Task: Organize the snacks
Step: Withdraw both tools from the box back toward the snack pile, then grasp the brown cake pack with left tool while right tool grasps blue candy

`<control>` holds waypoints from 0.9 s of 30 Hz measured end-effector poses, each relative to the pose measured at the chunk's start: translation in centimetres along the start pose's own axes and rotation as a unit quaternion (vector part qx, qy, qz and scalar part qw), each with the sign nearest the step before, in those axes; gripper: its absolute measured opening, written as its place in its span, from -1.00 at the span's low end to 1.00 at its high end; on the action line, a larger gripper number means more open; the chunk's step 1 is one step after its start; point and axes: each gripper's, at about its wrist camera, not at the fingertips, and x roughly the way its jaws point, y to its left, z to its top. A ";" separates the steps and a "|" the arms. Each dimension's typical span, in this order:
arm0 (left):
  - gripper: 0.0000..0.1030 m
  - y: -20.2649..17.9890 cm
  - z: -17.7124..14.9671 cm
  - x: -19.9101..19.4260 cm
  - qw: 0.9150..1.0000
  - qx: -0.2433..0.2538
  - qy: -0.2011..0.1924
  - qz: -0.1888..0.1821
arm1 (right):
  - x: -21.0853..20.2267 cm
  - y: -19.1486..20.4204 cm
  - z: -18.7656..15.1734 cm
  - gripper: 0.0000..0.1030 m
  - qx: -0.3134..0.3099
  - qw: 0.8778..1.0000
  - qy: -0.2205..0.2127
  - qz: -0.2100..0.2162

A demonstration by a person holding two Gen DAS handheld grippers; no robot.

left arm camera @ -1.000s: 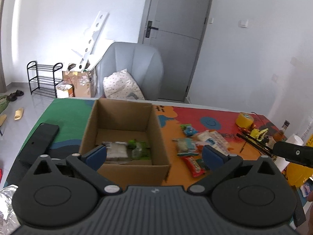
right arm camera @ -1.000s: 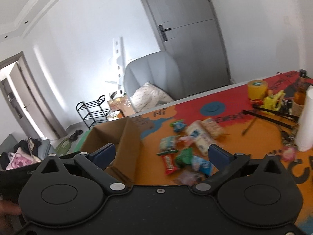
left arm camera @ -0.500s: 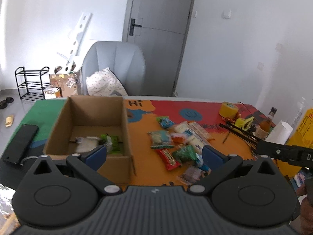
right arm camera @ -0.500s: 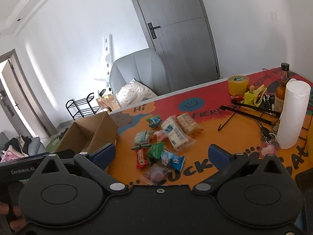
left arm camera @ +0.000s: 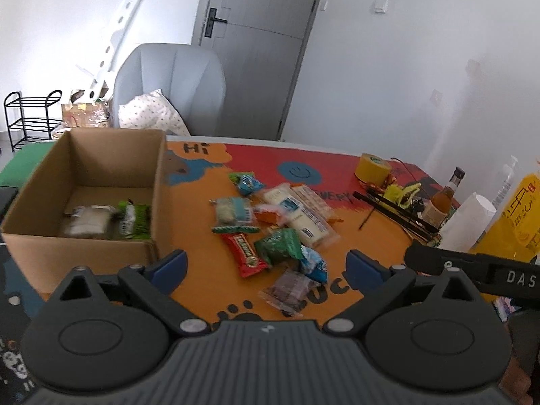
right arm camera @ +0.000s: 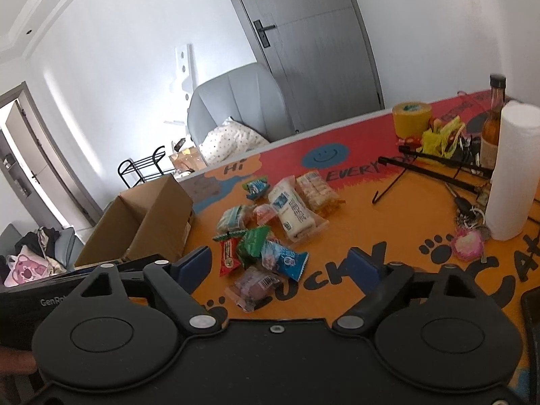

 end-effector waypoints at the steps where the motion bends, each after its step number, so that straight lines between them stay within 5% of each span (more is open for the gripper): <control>1: 0.90 -0.2 -0.1 0.4 1.000 0.001 0.002 -0.001 | 0.2 -0.3 0.0 0.62 0.003 1.000 0.002 0.002; 14: 0.46 -1.5 -0.7 6.6 0.998 0.013 0.058 -0.018 | 4.7 -3.9 -0.1 0.38 0.046 0.998 0.044 0.013; 27: 0.36 -1.4 -2.0 11.8 0.993 0.019 0.112 -0.023 | 8.4 -5.3 -0.4 0.30 0.065 0.995 0.076 0.022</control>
